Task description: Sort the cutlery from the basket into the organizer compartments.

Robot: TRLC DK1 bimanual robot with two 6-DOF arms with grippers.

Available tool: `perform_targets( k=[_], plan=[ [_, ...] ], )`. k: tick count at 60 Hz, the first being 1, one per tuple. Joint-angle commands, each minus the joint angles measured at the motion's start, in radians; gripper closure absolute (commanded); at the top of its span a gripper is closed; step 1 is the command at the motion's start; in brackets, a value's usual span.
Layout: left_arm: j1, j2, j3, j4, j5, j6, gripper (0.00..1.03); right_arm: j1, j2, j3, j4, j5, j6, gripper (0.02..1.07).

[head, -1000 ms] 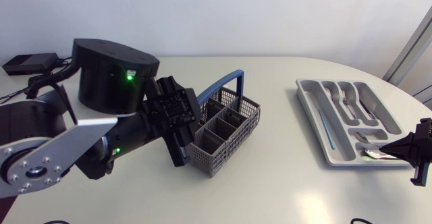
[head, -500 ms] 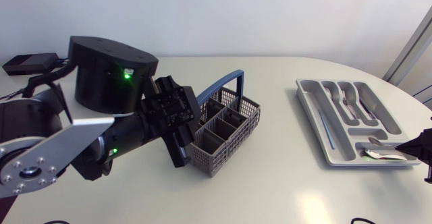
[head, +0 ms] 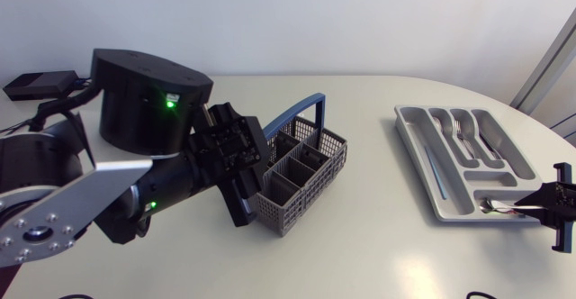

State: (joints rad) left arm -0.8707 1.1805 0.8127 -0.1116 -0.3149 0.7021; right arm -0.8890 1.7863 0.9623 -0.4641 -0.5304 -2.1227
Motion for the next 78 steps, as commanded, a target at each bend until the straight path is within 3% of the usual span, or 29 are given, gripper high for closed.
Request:
perform_targets(
  k=[1, 3, 7, 9, 14, 23, 32, 41, 52, 61, 71, 78],
  plan=[
    [-0.001, -0.013, 0.032, -0.013, 0.002, -0.023, 0.49, 0.005, -0.053, -0.02, -0.01, -0.013, -0.003, 0.48],
    [0.001, -0.021, 0.032, -0.019, 0.002, -0.023, 0.49, 0.005, -0.076, -0.019, -0.016, -0.019, -0.002, 0.4],
    [0.007, -0.033, 0.029, -0.026, 0.002, -0.023, 0.49, 0.009, -0.125, -0.007, -0.041, -0.039, 0.033, 0.13],
    [0.012, -0.041, 0.025, -0.031, 0.002, -0.024, 0.49, 0.018, -0.151, 0.006, -0.079, -0.039, 0.044, 0.06],
    [0.035, -0.055, 0.009, -0.039, 0.007, -0.036, 0.49, 0.048, -0.222, 0.038, -0.196, -0.059, 0.089, 0.07],
    [0.068, -0.079, -0.02, -0.043, 0.042, -0.07, 0.49, 0.156, -0.334, 0.033, -0.262, -0.085, 0.247, 0.08],
    [0.114, -0.094, -0.075, -0.046, 0.071, -0.093, 0.49, 0.344, -0.404, 0.007, -0.245, -0.092, 0.504, 0.17],
    [0.194, -0.142, -0.141, -0.049, 0.151, -0.113, 0.53, 0.553, -0.423, -0.039, -0.119, -0.083, 0.776, 0.32],
    [0.3, -0.173, -0.207, -0.046, 0.254, -0.122, 0.66, 0.809, -0.344, -0.096, 0.136, -0.002, 1.086, 0.71],
    [0.341, -0.147, -0.237, -0.017, 0.306, -0.125, 0.78, 0.915, -0.234, -0.056, 0.202, 0.018, 1.228, 1.01],
    [0.388, -0.067, -0.245, 0.026, 0.392, -0.131, 0.96, 0.983, -0.126, -0.008, 0.257, 0.03, 1.354, 1.02],
    [0.392, -0.01, -0.245, 0.059, 0.421, -0.138, 1.0, 0.998, -0.074, 0.016, 0.328, 0.032, 1.44, 1.02]
  ],
)
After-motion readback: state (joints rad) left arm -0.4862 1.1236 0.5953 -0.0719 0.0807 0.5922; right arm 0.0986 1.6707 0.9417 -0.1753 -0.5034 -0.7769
